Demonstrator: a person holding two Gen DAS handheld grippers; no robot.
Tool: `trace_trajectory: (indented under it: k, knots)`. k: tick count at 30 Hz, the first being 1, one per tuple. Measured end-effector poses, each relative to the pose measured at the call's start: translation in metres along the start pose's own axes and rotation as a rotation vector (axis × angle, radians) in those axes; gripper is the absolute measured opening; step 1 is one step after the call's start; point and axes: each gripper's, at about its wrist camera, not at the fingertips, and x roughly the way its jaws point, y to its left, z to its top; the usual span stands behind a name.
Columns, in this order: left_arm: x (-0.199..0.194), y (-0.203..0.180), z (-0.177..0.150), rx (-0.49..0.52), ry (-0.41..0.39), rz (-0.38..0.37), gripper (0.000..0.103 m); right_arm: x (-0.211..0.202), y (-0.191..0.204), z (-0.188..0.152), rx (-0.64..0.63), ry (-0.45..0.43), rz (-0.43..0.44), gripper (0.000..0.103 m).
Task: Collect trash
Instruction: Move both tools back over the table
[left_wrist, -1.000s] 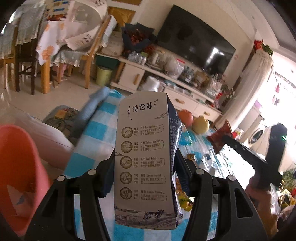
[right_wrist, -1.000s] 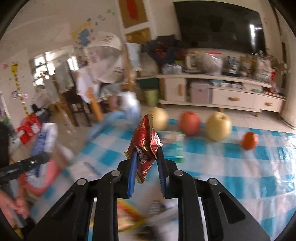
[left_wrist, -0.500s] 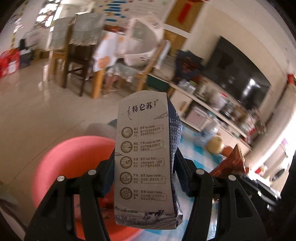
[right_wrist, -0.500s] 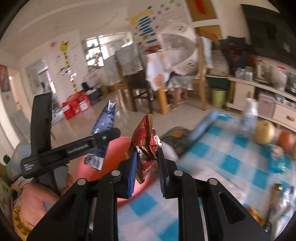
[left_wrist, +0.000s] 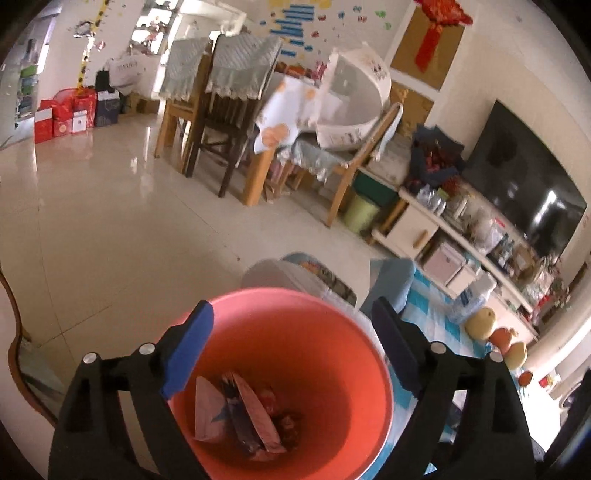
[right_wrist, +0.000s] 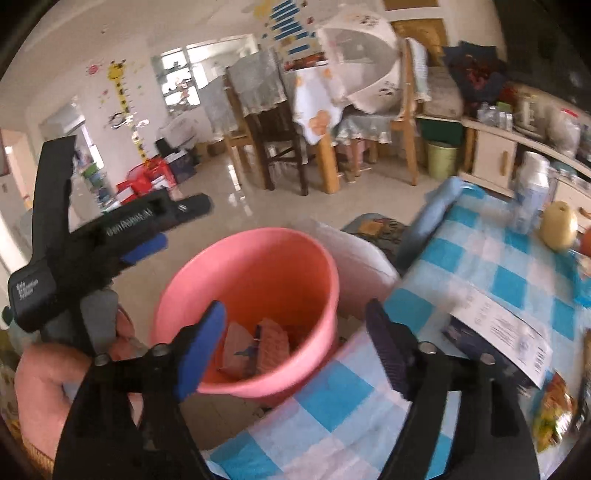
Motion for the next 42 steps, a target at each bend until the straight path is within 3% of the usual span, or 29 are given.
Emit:
trace_trajectory:
  k: [3, 8, 14, 23, 29, 42]
  knots:
    - [-0.006, -0.007, 0.000, 0.001, -0.062, -0.055, 0.088, -0.025, -0.010, -0.009, 0.011, -0.027, -0.044, 0.089]
    - [-0.022, -0.036, -0.008, 0.114, -0.149, -0.141, 0.089, -0.072, -0.028, -0.029, 0.034, -0.087, -0.110, 0.090]
    - [-0.038, -0.064, -0.016, 0.168, -0.174, -0.201, 0.089, -0.109, -0.054, -0.047, 0.098, -0.131, -0.151, 0.094]
    - [-0.054, -0.117, -0.040, 0.323, -0.108, -0.198, 0.089, -0.142, -0.083, -0.065, 0.146, -0.164, -0.180, 0.094]
    - [-0.057, -0.133, -0.063, 0.371, -0.048, -0.207, 0.089, -0.160, -0.099, -0.072, 0.164, -0.187, -0.197, 0.094]
    - [-0.073, -0.163, -0.092, 0.409, -0.010, -0.214, 0.089, -0.199, -0.153, -0.090, 0.236, -0.228, -0.253, 0.094]
